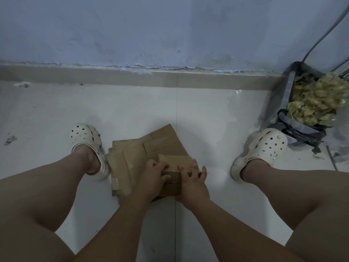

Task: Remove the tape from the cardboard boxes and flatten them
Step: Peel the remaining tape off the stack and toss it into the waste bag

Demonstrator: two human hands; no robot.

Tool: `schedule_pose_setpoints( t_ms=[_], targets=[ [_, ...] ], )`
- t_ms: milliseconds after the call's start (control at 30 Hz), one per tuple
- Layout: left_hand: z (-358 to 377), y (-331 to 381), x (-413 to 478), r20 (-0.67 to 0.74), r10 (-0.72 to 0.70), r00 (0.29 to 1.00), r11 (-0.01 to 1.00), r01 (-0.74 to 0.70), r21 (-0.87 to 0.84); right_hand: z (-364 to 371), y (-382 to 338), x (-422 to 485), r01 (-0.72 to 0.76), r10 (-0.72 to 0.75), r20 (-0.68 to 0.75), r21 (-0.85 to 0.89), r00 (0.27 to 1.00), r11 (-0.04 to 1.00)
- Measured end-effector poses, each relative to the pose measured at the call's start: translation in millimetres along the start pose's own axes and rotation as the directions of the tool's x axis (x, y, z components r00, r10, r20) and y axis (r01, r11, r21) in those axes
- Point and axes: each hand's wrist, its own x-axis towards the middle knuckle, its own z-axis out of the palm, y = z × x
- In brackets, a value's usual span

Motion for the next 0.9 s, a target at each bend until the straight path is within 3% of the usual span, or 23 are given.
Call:
schedule_pose_setpoints(
  t_ms=[200, 433, 900],
  targets=[
    [-6.3, 3.1, 9.2, 0.07, 0.012, 0.997, 0.989, -0.023, 0.149, 1.9, -1.4, -0.2, 0.004, -0.004, -0.021, 0.028, 1.0, 1.0],
    [-17.3, 9.7, 16.4, 0.198, 0.127, 0.972, 0.935, -0.184, 0.302, 1.3, 0.4, -2.0, 0.013, -0.011, -0.041, 0.049, 0.999, 0.999],
    [-18.3, 13.5, 33.4, 0.313, 0.091, 0.945, 0.886, -0.22, 0.407, 4.1, 1.9, -3.9, 0.008, -0.007, -0.045, 0.029, 0.999, 1.0]
  ],
)
